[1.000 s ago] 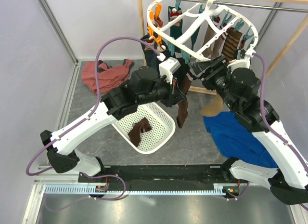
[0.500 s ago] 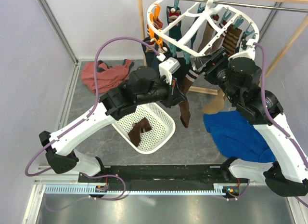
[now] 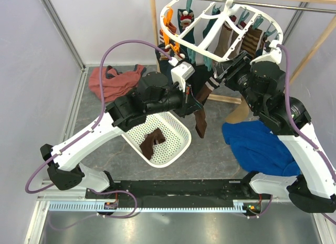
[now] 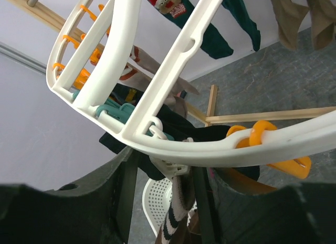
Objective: Remove the socks clipped to the hanger
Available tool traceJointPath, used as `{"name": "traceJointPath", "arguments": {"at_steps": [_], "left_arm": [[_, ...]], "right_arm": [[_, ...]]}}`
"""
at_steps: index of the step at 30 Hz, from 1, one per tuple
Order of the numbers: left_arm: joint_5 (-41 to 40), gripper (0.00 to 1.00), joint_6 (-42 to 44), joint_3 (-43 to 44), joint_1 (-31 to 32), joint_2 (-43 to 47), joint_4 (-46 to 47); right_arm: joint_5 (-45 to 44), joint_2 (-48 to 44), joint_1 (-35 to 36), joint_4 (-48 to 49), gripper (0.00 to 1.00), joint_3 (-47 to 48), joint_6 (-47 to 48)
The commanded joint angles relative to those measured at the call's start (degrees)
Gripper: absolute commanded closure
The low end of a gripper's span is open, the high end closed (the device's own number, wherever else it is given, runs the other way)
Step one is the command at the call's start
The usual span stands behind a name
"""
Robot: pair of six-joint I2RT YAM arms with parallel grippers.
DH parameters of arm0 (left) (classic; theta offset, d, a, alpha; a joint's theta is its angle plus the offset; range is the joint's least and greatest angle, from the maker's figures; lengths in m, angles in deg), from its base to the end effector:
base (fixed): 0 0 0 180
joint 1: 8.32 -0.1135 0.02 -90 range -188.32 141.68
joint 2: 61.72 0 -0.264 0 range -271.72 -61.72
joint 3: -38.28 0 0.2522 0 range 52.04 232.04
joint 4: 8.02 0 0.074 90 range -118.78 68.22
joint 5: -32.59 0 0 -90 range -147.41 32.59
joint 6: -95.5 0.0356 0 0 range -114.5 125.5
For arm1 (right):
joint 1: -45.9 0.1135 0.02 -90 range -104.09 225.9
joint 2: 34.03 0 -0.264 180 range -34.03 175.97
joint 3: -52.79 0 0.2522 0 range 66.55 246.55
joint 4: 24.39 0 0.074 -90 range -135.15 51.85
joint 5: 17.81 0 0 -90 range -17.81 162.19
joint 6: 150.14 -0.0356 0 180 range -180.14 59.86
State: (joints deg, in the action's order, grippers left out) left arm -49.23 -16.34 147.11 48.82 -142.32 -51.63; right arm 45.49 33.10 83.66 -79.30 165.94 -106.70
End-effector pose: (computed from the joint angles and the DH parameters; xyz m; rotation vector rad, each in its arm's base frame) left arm 0.1609 -0.2585 0.4643 0.7028 1.8531 -1.0683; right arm 0.1656 0.1080 0.5219 0.4811 1.6913 0.6866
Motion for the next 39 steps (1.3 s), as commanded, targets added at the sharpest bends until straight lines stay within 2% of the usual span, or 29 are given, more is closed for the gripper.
{"name": "traceJointPath", "arguments": {"at_steps": [1, 4, 5, 9, 10, 15, 20, 26, 29, 37, 39], "left_arm": [[1.39, 0.98, -0.3, 0.03, 0.25, 1.76, 2.25], [1.48, 0.98, -0.48, 0.03, 0.25, 1.67, 2.25], [1.57, 0.98, -0.48, -0.06, 0.25, 1.67, 2.25], [0.69, 0.98, -0.74, -0.49, 0.16, 1.85, 2.25], [0.26, 0.98, -0.74, -0.93, 0.16, 2.02, 2.25], [-1.32, 0.98, -1.7, -2.95, 0.16, 2.99, 1.9], [-7.82, 0.98, -4.86, -5.68, -1.07, 5.1, -2.49], [-7.92, 0.98, -10.58, -11.74, -10.29, 7.29, -10.56], [-10.64, 0.98, -11.98, -15.25, -14.85, 8.61, -13.56], [-17.58, 0.98, -17.78, -21.5, -16.98, 7.65, -20.42], [-21.52, 0.93, -19.98, -21.16, -17.15, 7.21, -23.31]], "right_arm": [[-2.83, -0.69, 0.04, 2.91, 0.51, -0.78, 2.0], [-3.45, -1.13, 0.04, 3.09, 0.64, -1.22, 2.27], [-3.62, -1.13, 0.04, 3.26, 0.75, -1.22, 2.36], [-3.54, -1.3, -0.05, 3.35, 0.99, -1.48, 2.97], [-3.62, -1.48, 0.03, 3.44, 1.0, -1.75, 2.97], [-3.71, -2.01, 0.03, 3.97, 1.0, -2.63, 2.8], [-3.36, -2.45, 0.04, 4.14, 0.99, -3.07, 2.71], [-2.83, -4.11, 0.04, 4.93, 0.96, -4.73, 2.53], [-2.66, -4.82, 0.04, 5.02, 0.95, -5.79, 1.83], [-1.87, -5.17, -0.05, 5.55, 0.92, -7.11, 1.48], [-1.69, -5.17, 0.04, 5.64, 0.91, -7.2, 1.57]]}}
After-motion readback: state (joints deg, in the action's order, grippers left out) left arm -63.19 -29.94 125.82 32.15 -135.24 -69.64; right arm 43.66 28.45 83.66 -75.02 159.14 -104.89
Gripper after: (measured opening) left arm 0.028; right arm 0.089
